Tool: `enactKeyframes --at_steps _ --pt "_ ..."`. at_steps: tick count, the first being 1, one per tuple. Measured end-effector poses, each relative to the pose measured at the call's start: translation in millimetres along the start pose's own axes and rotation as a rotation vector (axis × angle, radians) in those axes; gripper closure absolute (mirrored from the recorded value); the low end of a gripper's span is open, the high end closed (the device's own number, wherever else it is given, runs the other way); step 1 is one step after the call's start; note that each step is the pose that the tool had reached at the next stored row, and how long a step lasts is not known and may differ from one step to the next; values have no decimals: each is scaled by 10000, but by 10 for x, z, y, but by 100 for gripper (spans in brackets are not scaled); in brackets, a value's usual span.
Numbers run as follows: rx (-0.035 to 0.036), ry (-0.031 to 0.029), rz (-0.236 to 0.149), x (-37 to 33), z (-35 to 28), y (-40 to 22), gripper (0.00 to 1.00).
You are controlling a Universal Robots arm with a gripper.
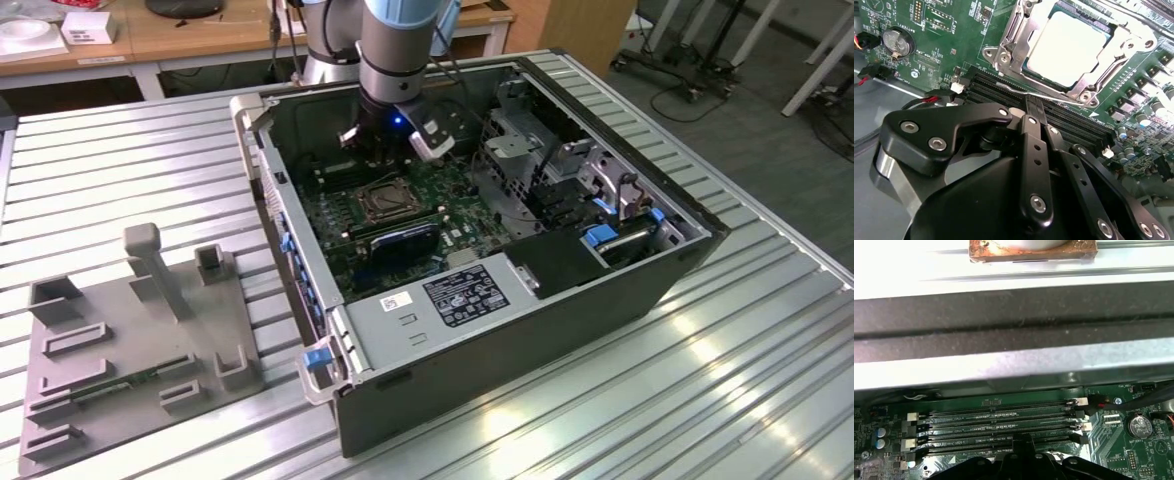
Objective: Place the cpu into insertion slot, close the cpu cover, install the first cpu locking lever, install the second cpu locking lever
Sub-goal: 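Install the first cpu locking lever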
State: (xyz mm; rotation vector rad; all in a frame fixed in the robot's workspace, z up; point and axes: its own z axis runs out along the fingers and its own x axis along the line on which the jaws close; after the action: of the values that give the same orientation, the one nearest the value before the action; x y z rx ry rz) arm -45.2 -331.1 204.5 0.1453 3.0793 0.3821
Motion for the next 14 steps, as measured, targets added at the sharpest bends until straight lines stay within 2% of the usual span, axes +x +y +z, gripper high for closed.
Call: enactKeyframes --at_steps 2,6,11,14 --pt "3 1 1 12 -2 -1 89" --pt "2 1 0 81 -2 -8 89" --pt "3 2 0 82 -14 -6 89" --pt "-3 1 1 81 -46 3 89"
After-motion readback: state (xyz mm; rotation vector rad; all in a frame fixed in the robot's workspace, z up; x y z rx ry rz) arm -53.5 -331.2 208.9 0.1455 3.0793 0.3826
